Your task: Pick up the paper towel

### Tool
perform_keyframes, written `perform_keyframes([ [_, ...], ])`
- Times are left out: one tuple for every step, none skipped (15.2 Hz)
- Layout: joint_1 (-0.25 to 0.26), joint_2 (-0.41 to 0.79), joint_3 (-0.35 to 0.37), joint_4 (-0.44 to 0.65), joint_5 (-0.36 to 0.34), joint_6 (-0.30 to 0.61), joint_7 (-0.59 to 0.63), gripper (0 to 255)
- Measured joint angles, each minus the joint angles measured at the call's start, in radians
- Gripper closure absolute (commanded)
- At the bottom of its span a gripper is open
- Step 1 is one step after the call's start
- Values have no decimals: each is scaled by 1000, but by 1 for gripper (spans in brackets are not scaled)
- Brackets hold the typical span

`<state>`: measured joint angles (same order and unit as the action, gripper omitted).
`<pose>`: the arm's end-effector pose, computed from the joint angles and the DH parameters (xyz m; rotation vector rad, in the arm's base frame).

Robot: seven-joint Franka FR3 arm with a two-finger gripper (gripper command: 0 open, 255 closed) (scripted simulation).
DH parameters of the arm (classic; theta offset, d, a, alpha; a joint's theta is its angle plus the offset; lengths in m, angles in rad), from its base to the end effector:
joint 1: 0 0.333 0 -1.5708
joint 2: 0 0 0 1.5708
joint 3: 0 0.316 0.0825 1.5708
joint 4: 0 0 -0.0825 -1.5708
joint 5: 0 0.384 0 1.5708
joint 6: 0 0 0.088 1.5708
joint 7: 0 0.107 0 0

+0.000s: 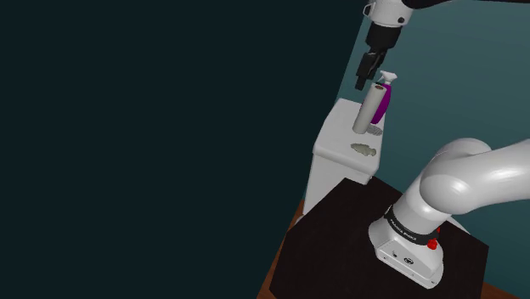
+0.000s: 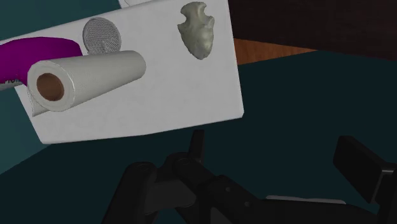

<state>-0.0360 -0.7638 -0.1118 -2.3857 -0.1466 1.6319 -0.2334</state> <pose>0.3125 -0.0704 0.5732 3.0663 0.1914 -0.0076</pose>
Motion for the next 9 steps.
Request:
perform_keyframes([
  [-7, 17, -23, 7, -7, 9, -19, 0],
  [-15, 29, -48, 8, -17, 20, -40, 0],
  [-22, 48, -72, 18, -24, 29, -61, 0],
  [-29, 58, -95, 16, -31, 41, -79, 0],
  [-35, 82, -121, 34, -37, 48, -103, 0],
  [-39, 114, -148, 51, -42, 62, -126, 0],
  [-48, 124, -175, 53, -50, 70, -151, 0],
  [-52, 157, -205, 69, -54, 87, -176, 0],
  [-54, 188, -229, 87, -54, 99, -198, 0],
])
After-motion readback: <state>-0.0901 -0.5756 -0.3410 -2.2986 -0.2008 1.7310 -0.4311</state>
